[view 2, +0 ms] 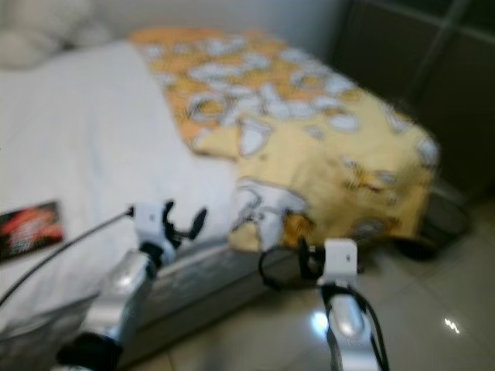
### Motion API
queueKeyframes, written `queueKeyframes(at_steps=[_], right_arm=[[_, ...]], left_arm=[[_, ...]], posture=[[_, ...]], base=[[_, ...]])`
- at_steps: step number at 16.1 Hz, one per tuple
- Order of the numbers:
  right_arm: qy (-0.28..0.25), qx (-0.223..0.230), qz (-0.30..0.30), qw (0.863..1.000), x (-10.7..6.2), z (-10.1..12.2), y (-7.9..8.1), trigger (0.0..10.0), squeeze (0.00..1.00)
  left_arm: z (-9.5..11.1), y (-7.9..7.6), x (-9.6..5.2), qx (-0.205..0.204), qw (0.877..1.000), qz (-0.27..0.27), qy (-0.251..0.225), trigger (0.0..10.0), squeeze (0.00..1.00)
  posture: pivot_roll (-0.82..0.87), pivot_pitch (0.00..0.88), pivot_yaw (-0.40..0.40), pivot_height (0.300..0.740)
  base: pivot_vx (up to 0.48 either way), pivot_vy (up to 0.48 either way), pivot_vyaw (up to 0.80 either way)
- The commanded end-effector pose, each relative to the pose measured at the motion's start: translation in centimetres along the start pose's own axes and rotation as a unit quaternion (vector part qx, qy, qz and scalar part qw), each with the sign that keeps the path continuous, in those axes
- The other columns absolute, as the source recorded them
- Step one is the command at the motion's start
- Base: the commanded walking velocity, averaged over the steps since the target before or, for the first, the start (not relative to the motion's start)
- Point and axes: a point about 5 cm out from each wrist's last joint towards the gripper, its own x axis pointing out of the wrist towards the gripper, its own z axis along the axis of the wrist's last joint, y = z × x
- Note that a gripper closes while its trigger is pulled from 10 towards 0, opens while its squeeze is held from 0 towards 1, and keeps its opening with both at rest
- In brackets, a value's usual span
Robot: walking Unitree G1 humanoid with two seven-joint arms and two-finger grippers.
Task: Clean up the room
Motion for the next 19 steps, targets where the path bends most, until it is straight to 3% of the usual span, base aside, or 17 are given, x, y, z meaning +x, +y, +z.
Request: queueKeyframes(at_steps=[1,8,11,12,14,15,17,19], right_arm=[[-0.020,-0.007,-0.003,1.000,0.7,1.0,-0.3,10.0,0.00],[-0.030,-0.017,0.010,0.999,1.7,1.8,-0.2,10.0,0.00],[-0.024,-0.015,0.016,0.999,1.3,1.4,-0.3,10.0,0.00],[-0.013,-0.006,0.012,1.000,0.9,0.9,-0.6,10.0,0.00],[0.027,0.009,-0.003,1.000,-0.7,-1.0,-1.8,10.0,0.00],[0.050,-0.012,-0.001,0.999,-1.6,-2.1,-2.3,10.0,0.00],[0.063,-0.028,-0.003,0.998,-2.6,-2.9,-3.1,10.0,0.00],[0.078,-0.032,-0.006,0.996,-3.0,-3.5,-3.5,10.0,0.00]], left_arm=[[0.4,-0.5,0.5,0.009,1.000,-0.011,-0.008,10.0,0.00],[-0.2,-0.5,0.8,0.009,1.000,-0.021,0.003,10.0,0.00],[-1.0,-1.2,0.2,0.023,0.998,-0.060,0.012,10.0,0.00],[-1.2,-1.4,0.0,0.032,0.997,-0.068,0.010,10.0,0.00],[-2.6,-1.9,0.3,0.041,0.994,-0.093,0.049,10.0,0.00],[-3.4,-2.2,0.5,0.057,0.991,-0.095,0.072,10.0,0.00],[-4.0,-2.0,1.0,0.070,0.990,-0.066,0.104,10.0,0.00],[-4.7,-2.2,1.4,0.119,0.982,-0.056,0.138,10.0,0.00]], posture=[[0.05,0.000,-0.053,0.740],[0.05,0.000,-0.053,0.740],[0.05,0.000,-0.057,0.740],[0.04,0.000,-0.061,0.740],[0.03,0.000,-0.072,0.740],[0.03,0.000,-0.074,0.740],[0.00,0.000,-0.067,0.740],[-0.02,0.000,-0.067,0.740]], base=[[0.416,0.000,0.00],[0.416,0.000,0.00],[0.416,0.000,0.00],[0.416,0.000,0.00],[0.000,0.000,-0.29],[0.000,0.000,-0.74],[0.000,0.000,-0.30],[0.000,0.000,0.00]])
